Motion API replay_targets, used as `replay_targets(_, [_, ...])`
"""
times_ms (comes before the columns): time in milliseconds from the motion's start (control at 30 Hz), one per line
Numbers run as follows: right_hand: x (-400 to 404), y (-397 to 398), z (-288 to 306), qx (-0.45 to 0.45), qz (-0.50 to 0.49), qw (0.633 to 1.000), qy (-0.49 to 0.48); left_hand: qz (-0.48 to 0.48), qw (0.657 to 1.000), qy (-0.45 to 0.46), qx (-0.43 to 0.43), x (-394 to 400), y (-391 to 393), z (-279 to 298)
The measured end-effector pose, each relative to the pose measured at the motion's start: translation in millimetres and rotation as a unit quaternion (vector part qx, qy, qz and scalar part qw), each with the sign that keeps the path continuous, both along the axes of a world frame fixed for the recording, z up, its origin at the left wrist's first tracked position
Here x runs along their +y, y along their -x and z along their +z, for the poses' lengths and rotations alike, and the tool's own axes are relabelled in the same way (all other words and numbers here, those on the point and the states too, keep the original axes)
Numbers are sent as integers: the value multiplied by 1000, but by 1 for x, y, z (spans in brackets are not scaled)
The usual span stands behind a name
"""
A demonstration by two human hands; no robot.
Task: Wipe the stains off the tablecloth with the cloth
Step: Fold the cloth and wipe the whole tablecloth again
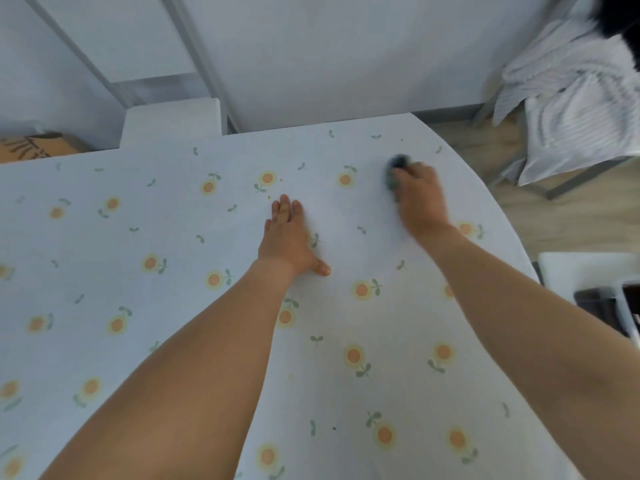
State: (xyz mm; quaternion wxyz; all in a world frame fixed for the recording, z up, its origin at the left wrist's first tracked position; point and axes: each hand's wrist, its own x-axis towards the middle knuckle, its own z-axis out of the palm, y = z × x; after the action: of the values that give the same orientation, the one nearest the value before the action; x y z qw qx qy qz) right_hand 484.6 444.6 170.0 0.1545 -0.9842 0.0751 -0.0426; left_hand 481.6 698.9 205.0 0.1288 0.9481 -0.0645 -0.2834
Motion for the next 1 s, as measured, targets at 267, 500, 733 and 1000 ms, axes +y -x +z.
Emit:
replay_targets(267, [29, -16, 8, -15, -216, 974, -69, 2, 1000, -4, 0, -1, -1, -2])
replay_targets(500, [124, -22, 22, 64, 196, 978, 11, -2, 1000, -9, -7, 1, -2, -7])
replay_targets(733, [-33, 32, 4, -11, -58, 998, -4, 5, 1000, -4, -7, 2, 0, -11])
replay_targets(1000, [35, 0, 19, -4, -159, 985, -67, -10, 998, -48, -48, -3, 23, -2])
